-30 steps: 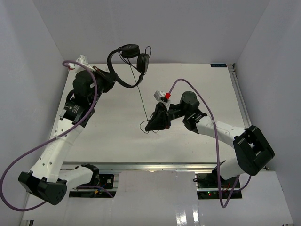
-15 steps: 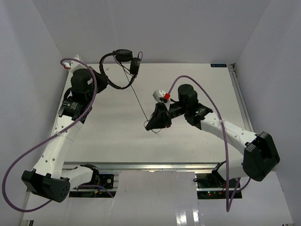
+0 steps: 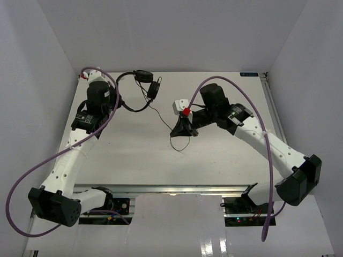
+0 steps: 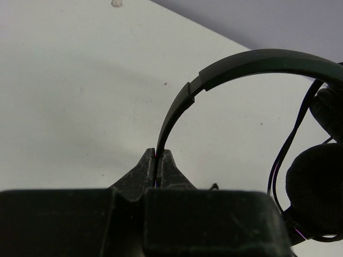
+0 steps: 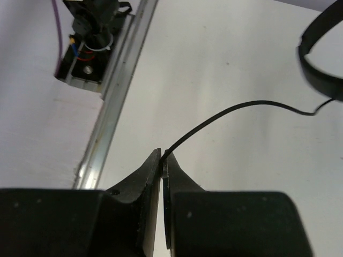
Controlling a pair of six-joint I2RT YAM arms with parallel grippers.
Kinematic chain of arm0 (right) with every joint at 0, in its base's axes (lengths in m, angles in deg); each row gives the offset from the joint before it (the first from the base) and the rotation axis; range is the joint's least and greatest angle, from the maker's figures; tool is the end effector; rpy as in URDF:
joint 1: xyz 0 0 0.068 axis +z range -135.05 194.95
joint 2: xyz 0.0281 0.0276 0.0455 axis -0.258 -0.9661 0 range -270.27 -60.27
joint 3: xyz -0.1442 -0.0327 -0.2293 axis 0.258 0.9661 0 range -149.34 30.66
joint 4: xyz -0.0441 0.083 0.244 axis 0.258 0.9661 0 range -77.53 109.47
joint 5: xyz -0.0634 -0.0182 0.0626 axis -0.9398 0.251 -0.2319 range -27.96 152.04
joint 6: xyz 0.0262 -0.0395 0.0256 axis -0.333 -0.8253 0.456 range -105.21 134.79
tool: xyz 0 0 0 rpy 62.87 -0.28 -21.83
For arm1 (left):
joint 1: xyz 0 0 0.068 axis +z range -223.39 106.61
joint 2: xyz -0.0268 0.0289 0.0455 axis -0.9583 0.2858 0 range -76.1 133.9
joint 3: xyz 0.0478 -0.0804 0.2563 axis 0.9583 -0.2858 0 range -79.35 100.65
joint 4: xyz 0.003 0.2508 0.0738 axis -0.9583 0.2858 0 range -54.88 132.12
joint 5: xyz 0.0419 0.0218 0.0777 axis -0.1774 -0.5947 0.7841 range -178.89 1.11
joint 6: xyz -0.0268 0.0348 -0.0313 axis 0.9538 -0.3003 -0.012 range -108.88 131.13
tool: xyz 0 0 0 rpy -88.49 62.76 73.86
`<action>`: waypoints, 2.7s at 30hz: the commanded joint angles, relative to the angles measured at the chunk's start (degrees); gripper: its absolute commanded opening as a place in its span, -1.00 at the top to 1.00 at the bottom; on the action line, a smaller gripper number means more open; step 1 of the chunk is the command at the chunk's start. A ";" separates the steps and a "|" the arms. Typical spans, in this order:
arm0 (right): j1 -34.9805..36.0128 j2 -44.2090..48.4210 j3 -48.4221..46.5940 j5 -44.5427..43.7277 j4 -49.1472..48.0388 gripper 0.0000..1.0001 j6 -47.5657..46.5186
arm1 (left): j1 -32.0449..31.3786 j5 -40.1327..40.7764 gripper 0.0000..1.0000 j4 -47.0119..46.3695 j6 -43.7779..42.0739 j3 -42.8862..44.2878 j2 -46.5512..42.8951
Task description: Wrap the headphones
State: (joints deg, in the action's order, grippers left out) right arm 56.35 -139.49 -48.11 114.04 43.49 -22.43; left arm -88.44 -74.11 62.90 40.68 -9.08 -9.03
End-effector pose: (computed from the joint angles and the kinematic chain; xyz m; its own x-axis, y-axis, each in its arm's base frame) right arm 0.2049 0.2180 0.3810 0.2395 -0.2853 -0.9280 -0.9625 -0.1949 -0.1885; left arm 0.2507 -0.0580 0.3852 -0.3628 -0.3964 -0.8433 -0.1747 0.9179 -0.3563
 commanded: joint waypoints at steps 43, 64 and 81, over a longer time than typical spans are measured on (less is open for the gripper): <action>3.60 -13.42 -20.14 -35.02 5.76 0.85 -21.61 | -7.98 -29.70 1.00 4.91 -15.13 -15.43 -9.31; -4.72 -13.42 -15.62 -3.05 4.41 0.72 -6.47 | -7.98 -32.00 1.00 8.21 -9.27 -3.41 -9.51; -5.11 -14.66 -0.33 8.69 -23.74 0.35 16.93 | -7.98 -30.95 1.00 13.16 -7.51 2.81 -12.24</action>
State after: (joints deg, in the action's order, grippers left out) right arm 50.98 -154.40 -51.75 118.55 31.66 -13.94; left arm -96.18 -104.73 76.39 31.39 -10.76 -19.30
